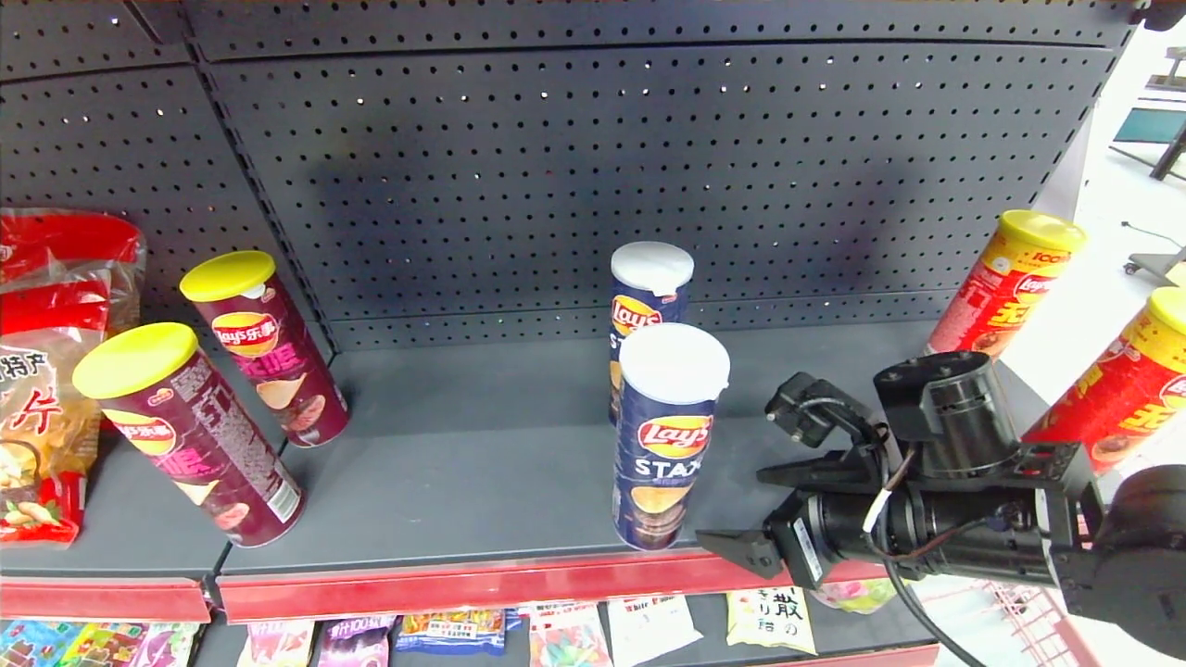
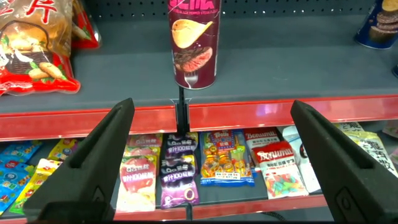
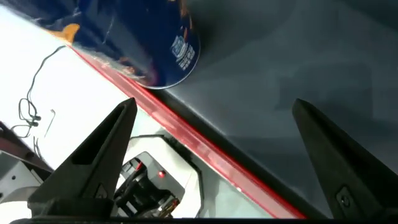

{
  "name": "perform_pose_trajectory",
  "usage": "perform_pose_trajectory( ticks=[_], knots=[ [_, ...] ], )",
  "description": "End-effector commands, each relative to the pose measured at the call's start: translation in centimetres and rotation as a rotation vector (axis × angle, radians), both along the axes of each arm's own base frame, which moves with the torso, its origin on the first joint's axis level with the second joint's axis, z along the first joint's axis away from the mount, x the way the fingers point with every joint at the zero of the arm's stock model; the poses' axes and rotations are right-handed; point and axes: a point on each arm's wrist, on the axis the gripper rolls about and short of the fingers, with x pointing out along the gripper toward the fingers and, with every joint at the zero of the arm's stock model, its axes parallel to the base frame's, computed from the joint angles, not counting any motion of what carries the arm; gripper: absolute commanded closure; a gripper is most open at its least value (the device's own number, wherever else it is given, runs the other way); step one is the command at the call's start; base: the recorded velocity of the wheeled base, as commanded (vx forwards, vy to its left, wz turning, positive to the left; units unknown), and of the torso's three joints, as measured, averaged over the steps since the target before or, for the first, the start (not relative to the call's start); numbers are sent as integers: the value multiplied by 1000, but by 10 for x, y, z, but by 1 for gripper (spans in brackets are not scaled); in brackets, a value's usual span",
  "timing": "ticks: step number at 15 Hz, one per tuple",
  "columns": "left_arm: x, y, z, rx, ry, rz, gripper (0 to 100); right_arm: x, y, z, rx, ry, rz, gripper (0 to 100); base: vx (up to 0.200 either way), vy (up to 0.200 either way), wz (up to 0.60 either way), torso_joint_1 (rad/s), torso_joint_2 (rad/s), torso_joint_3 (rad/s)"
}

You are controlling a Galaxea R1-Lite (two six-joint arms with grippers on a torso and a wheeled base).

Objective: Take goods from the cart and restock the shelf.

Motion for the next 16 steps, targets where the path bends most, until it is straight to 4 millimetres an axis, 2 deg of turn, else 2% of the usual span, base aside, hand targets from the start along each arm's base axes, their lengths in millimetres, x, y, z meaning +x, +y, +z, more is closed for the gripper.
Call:
perform_pose_trajectory(
  ticks=[1, 8, 12, 16],
  knots=[
    [0, 0, 0, 0, 1, 0, 0, 4, 4, -3, -4, 5, 5, 0, 0, 0, 0, 0, 0, 0],
    [0, 0, 0, 0, 1, 0, 0, 14, 1, -8, -61, -9, -72, 0, 0, 0, 0, 0, 0, 0],
    [0, 0, 0, 0, 1, 0, 0, 24, 7, -6, -49, -24, -79, 0, 0, 0, 0, 0, 0, 0],
    [0, 0, 0, 0, 1, 0, 0, 32, 8, -13, -80, -20, -97, 0, 0, 0, 0, 0, 0, 0]
  ],
)
